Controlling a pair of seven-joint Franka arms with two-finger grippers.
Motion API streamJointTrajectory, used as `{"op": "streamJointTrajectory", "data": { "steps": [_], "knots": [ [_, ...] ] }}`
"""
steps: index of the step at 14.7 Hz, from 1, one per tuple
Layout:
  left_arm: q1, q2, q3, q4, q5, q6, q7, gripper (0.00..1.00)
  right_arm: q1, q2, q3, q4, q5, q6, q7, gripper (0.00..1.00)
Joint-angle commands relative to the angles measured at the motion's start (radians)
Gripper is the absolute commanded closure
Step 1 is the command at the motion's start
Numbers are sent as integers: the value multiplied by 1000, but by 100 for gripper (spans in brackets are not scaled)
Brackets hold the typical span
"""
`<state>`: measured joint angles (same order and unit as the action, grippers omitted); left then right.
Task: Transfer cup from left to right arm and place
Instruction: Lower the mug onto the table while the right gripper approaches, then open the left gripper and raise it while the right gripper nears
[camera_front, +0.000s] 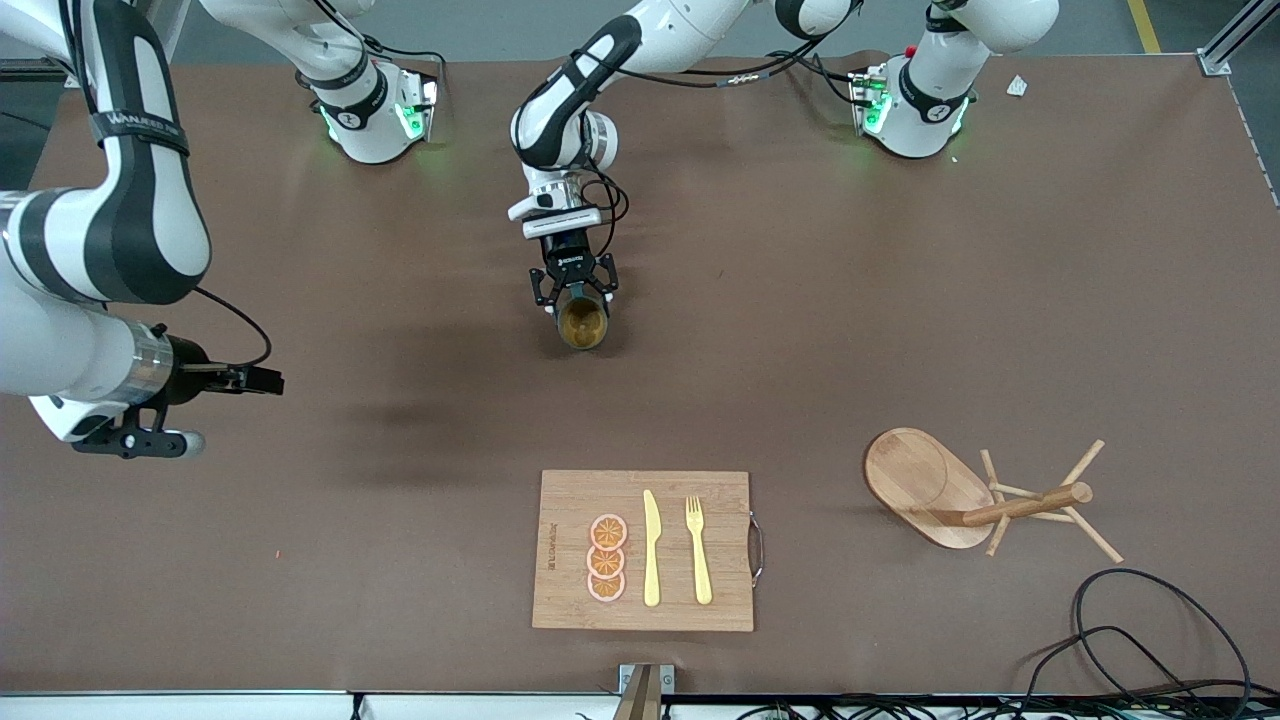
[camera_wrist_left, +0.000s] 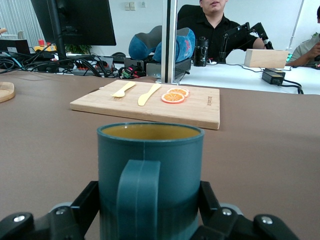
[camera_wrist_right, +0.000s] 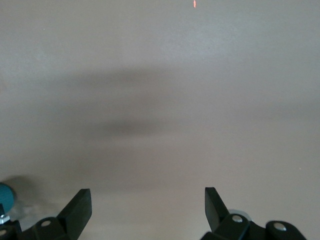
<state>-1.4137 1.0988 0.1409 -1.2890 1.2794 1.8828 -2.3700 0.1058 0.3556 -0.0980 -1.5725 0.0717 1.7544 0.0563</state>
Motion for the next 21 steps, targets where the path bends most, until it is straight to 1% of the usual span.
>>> {"op": "streamJointTrajectory", "data": {
  "steps": [1,2,3,6,7,8,9,11,13,15,16,17,19,21],
  "knots": [
    [-30,4,-3,8,-14,-37,-9,0,28,32,0,-4,11,34,48,0],
    [-31,3,-27,10,-59,-57,-11,0,46,37,0,-6,11,42,77,0],
    [-33,0,-32,11,-86,-82,-9,0,63,39,0,-6,11,45,115,0],
    [-34,-36,-78,14,-117,-117,-8,0,100,46,0,-9,13,56,171,0],
    [-34,-51,-98,17,-141,-140,-9,0,106,48,0,-23,19,57,180,0],
    [-34,-62,-116,19,-176,-160,-9,0,118,48,0,-40,49,60,184,0],
    [-34,-82,-122,23,-222,-181,-9,0,121,46,0,-64,86,76,189,0],
    [-36,-123,-122,23,-279,-186,-11,0,129,45,0,-128,100,138,191,0],
    [-36,-186,-126,23,-316,-186,-5,0,161,39,0,-164,103,172,210,0],
    [-30,-267,-124,23,-427,-186,6,0,204,36,0,-191,103,191,261,0],
    [-27,-305,-119,22,-486,-186,24,0,230,22,0,-225,103,230,263,0],
    [-22,-344,-113,16,-535,-189,43,0,254,-7,0,-286,103,288,263,0],
    [22,-402,-116,11,-587,-240,49,0,293,-24,3,-363,105,367,263,0],
    [70,-463,-116,-16,-650,-266,96,0,331,-26,4,-392,115,384,267,0]
  ]
}}
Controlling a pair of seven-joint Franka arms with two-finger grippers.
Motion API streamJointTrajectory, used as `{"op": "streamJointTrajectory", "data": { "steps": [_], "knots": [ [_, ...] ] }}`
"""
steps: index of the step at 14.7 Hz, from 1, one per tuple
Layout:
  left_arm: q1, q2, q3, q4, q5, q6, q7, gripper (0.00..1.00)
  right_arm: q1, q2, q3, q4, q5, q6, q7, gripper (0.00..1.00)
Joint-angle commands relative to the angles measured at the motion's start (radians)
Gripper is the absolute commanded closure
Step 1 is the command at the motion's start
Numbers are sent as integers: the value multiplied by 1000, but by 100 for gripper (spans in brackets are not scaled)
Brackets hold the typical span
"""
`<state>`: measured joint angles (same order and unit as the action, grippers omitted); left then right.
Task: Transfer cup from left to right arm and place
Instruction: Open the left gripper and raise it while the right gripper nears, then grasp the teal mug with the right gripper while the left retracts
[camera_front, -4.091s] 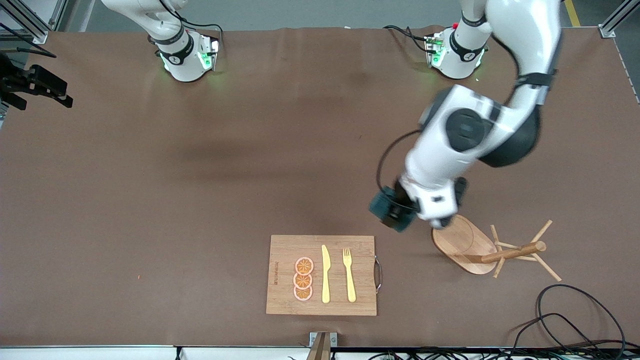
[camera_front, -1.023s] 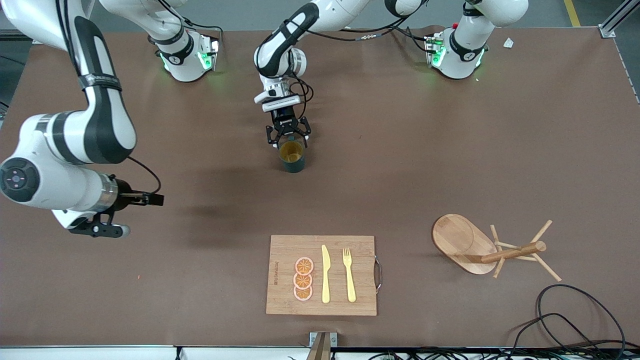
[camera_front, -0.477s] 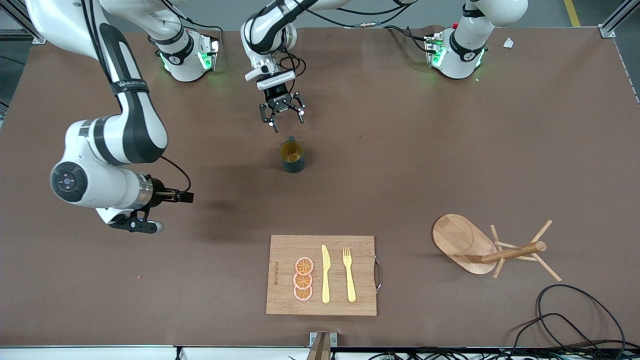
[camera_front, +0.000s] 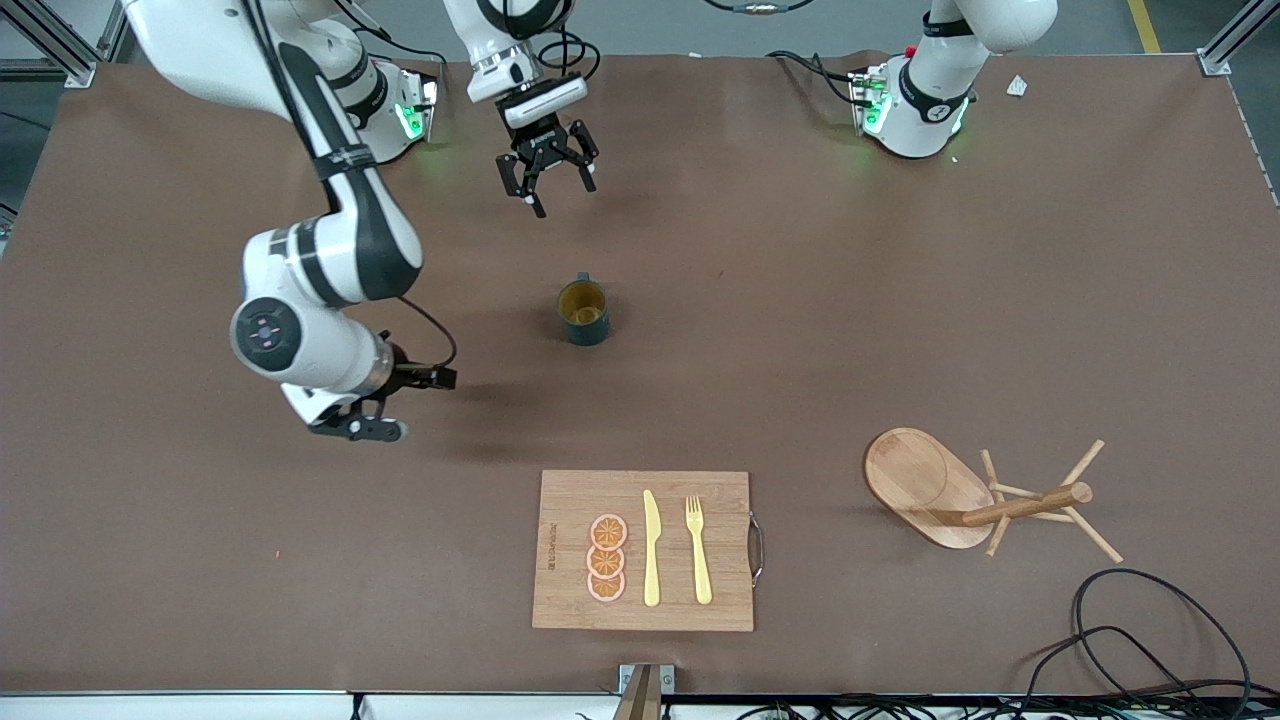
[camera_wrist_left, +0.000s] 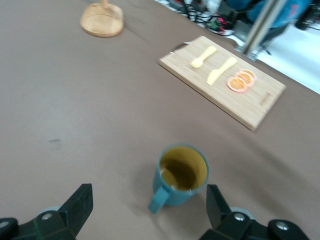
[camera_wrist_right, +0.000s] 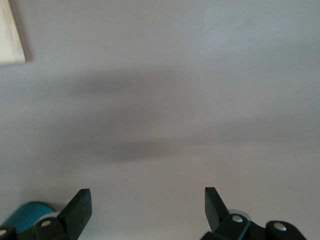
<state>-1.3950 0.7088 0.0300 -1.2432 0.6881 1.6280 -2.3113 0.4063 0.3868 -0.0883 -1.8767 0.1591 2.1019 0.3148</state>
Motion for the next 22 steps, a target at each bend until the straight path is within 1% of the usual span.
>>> {"op": "streamJointTrajectory", "data": {
  "steps": [1,2,4,7,11,15,17,18,19,20,21,22],
  "knots": [
    [74,-109,-5,-94,-68,-11,68,0,51,-65,-4,-103,55,47,21,0],
    [94,-147,-5,-132,-68,-11,94,0,68,-75,-4,-120,78,67,47,0],
    [157,-219,-8,-185,-77,-11,162,0,118,-94,-2,-166,80,114,107,0],
    [269,-294,-9,-194,-156,-8,333,0,198,-109,-2,-199,80,155,210,0],
    [428,-314,-8,-188,-242,7,469,0,291,-112,-2,-248,80,268,305,0],
    [647,-351,-9,-182,-346,7,754,0,367,-105,-2,-304,80,404,331,0],
    [764,-365,-10,-180,-380,13,910,1,388,-101,-2,-326,80,455,333,3],
    [812,-368,-13,-174,-407,18,1016,1,399,-97,-4,-328,80,466,326,10],
    [865,-368,-10,-144,-453,18,1103,1,408,-91,-4,-328,77,469,322,22],
    [922,-370,-12,-119,-487,18,1166,1,413,-89,-4,-326,71,469,313,38],
    [979,-374,-16,-110,-524,16,1234,1,416,-89,-4,-326,69,469,305,53],
    [1011,-403,-13,-110,-553,16,1307,1,416,-89,-4,-326,69,469,303,66]
  ]
}}
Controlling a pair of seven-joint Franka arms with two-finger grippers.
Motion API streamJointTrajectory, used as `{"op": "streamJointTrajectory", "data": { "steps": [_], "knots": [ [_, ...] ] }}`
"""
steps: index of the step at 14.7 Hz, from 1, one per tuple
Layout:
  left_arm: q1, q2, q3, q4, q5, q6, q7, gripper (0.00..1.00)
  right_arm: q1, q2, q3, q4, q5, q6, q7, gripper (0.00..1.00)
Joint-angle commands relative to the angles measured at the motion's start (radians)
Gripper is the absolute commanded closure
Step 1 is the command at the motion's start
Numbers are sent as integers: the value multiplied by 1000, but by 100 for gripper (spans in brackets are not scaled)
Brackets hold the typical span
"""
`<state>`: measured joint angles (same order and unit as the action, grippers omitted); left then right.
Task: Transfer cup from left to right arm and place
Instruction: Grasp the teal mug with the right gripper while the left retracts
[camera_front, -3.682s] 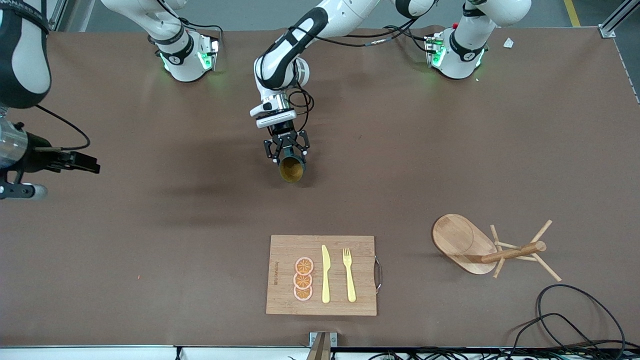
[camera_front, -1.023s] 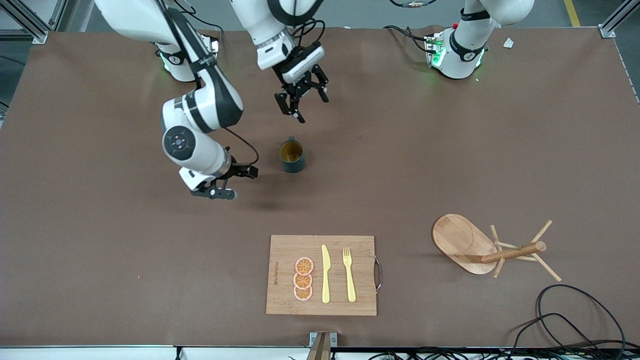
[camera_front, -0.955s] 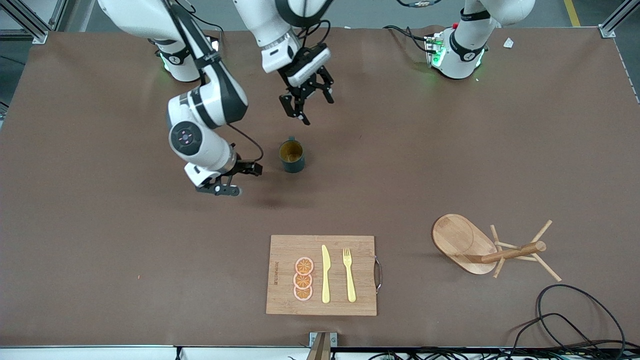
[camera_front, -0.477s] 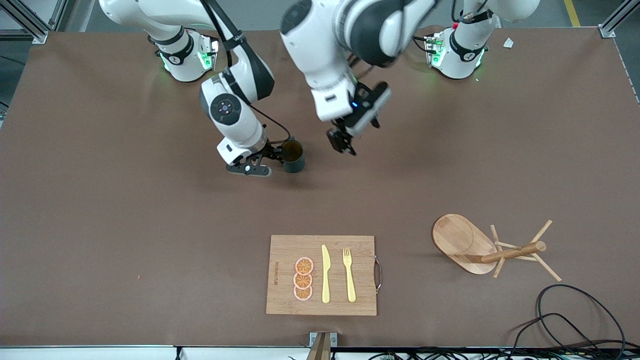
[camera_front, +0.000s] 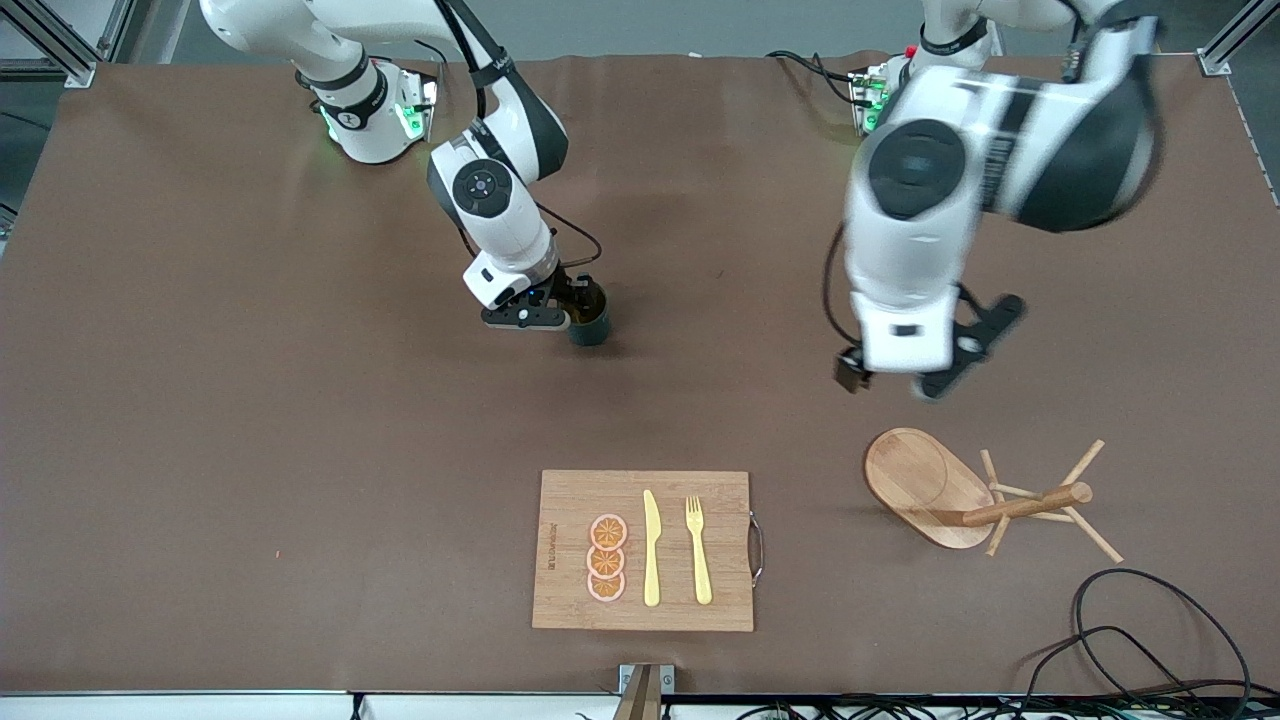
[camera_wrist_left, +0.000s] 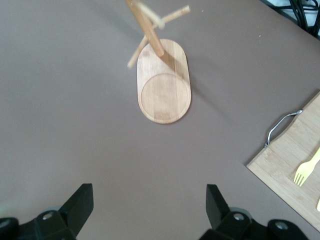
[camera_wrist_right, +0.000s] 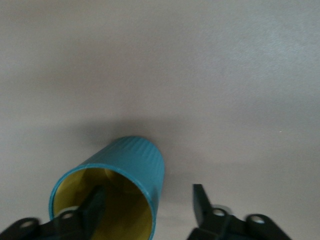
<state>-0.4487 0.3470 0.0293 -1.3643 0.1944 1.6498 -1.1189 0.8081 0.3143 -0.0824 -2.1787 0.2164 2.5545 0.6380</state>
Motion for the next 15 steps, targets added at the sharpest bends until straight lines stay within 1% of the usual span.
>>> {"op": "streamJointTrajectory", "data": {
  "steps": [1,3,5,7,9,13,15],
  "knots": [
    [93,-55,-9,11,-76,-5,186,1,14,-17,-10,-24,12,15,-21,79],
    [169,-75,-9,11,-121,-13,327,0,14,-15,-10,-26,12,10,-21,96],
    [240,-108,-9,7,-162,-15,485,0,13,-17,-10,-24,12,0,-24,100],
    [304,-146,-15,1,-165,-34,602,0,13,-18,-10,-20,12,1,-81,100],
    [373,-169,-52,-2,-167,-82,704,0,5,-24,-11,-18,12,-3,-183,100],
    [380,-210,-46,-16,-165,-97,930,0,-49,-53,-19,-12,12,-25,-406,100],
    [402,-245,-45,-44,-165,-120,988,0,-101,-73,-20,-15,11,-72,-541,100]
  ]
}}
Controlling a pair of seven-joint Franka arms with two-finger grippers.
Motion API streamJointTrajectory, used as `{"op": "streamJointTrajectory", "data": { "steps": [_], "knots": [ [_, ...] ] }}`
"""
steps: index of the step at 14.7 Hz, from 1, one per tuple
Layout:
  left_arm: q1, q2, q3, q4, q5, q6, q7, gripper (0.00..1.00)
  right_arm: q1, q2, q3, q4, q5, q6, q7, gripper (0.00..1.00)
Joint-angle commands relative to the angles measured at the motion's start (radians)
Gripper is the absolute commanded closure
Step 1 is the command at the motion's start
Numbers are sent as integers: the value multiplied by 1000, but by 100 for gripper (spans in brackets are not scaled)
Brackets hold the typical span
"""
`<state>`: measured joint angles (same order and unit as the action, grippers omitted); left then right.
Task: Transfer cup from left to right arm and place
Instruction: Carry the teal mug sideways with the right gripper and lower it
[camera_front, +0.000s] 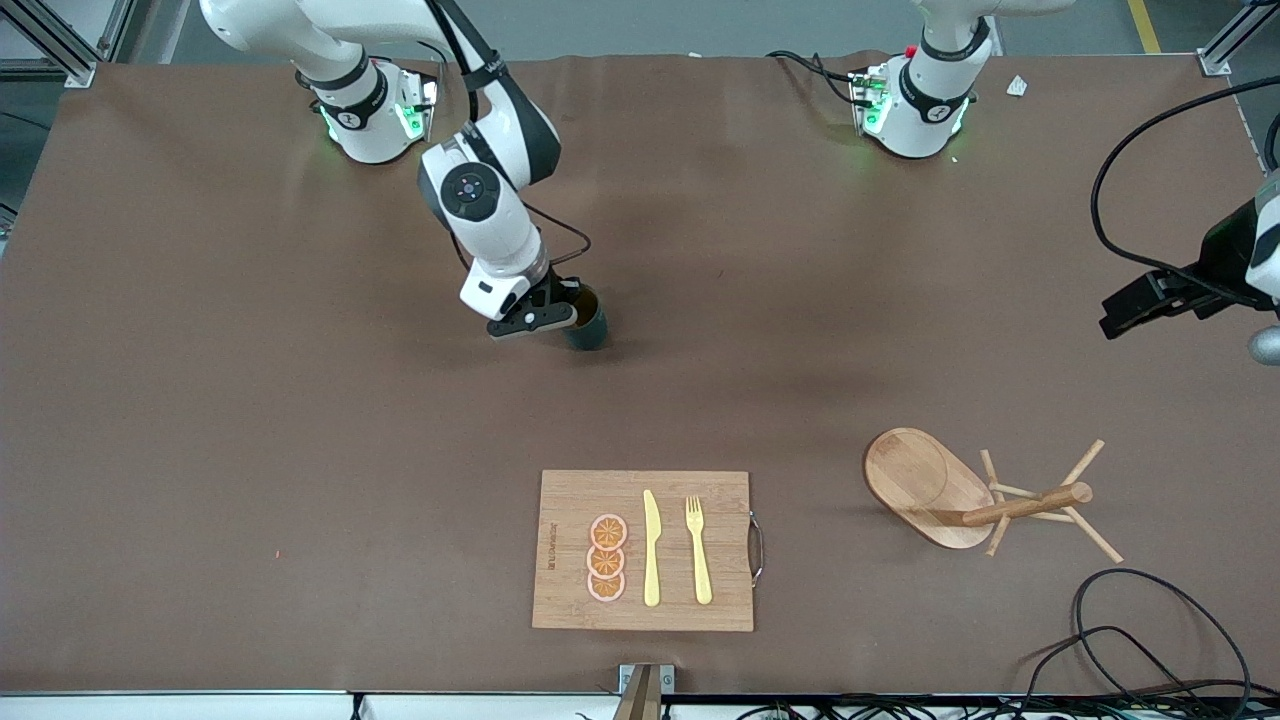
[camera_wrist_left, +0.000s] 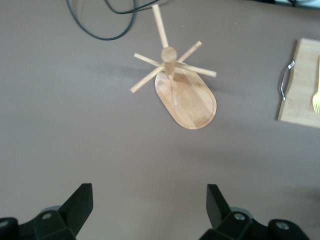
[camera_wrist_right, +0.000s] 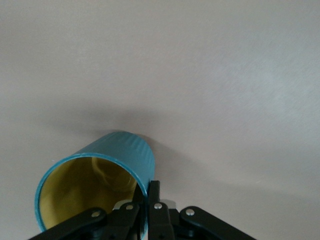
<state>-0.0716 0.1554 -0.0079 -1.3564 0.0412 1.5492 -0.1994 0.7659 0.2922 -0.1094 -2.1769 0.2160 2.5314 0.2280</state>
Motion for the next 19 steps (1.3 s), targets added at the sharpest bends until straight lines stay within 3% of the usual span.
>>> {"op": "streamJointTrajectory", "data": {
  "steps": [1,8,17,19],
  "knots": [
    [32,-83,-9,-70,-15,-32,72,0,-91,-57,7,-18,8,-63,-194,100],
    [36,-194,-9,-199,-21,-34,72,0,-380,-105,7,-24,-36,-174,-810,100],
    [44,-231,-18,-228,-21,-41,93,0,-695,-125,7,-61,-130,-192,-1531,100],
    [46,-231,-17,-230,-21,-43,104,0,-735,-125,7,-75,-145,-188,-1613,100]
  ]
}}
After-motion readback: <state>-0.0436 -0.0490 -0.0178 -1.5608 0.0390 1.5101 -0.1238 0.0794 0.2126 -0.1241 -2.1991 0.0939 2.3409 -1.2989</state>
